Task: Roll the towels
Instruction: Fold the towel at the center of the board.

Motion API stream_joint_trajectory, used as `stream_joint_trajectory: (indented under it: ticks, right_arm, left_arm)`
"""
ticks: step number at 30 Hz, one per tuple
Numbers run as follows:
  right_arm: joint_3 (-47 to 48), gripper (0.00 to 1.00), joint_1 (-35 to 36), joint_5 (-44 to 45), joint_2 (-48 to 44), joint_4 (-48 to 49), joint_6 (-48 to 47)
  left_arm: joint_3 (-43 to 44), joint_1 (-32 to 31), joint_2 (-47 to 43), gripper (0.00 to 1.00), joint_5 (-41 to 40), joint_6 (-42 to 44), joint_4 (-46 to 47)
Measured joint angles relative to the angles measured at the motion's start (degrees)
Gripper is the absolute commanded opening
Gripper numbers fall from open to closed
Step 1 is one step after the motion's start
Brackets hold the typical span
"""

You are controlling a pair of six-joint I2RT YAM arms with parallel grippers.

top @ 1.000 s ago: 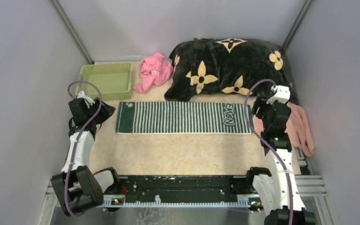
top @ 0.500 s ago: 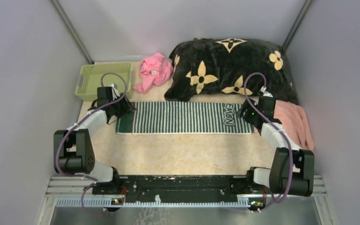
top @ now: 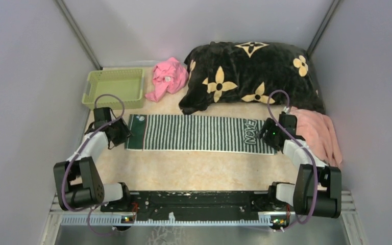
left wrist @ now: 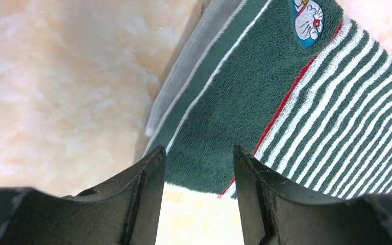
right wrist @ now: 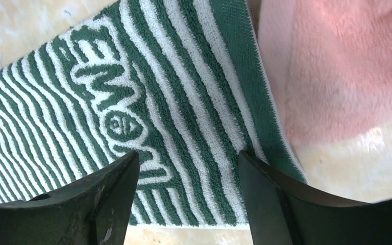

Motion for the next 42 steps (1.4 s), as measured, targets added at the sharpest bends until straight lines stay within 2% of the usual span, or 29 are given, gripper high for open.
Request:
stream_joint_trajectory:
  ticks: [6,13,18,22,29,38,40,42]
  right_arm:
    - [-0.61,0.75,0.00,0.94,-5.64,-7.45,-0.98]
    - [6.51,0.81,0.00,10.73,-10.60,-20.63,-0.02]
    - [8.31,0.80,-0.04,14.03,-11.61,-24.20,1.79]
    - [8.28,0.79,-0.04,13.92,-11.56,-25.03,2.19]
    - [8.28,0.78,-0.04,13.31,-11.63,-24.90,1.95]
    - [8.17,0.77,-0.04,12.26,-13.05,-24.48,1.42]
    - [8.17,0.77,-0.04,12.17,-13.60,-24.37,1.29]
    - [8.17,0.77,-0.04,12.09,-13.90,-24.35,1.22]
  left_arm:
    - [1.16,1.07,-5.95,0.65,-2.84,0.48,-5.09]
    - [1.97,1.16,-13.11,0.70,-5.03,-1.77,-7.48]
    - [-0.92,3.78,-13.97,0.62,-5.57,-4.68,-7.26]
    - [-3.26,5.99,-10.80,0.52,-3.69,-6.88,-6.71]
    - [-5.16,6.75,-6.56,0.49,-0.22,-8.92,-4.74]
    - [-5.38,6.86,-3.61,0.47,-0.87,-9.60,-3.28]
    - [-5.46,6.86,-3.58,0.41,-1.33,-9.86,-2.91]
    - [-5.46,6.86,-3.37,0.31,-1.97,-10.03,-2.58]
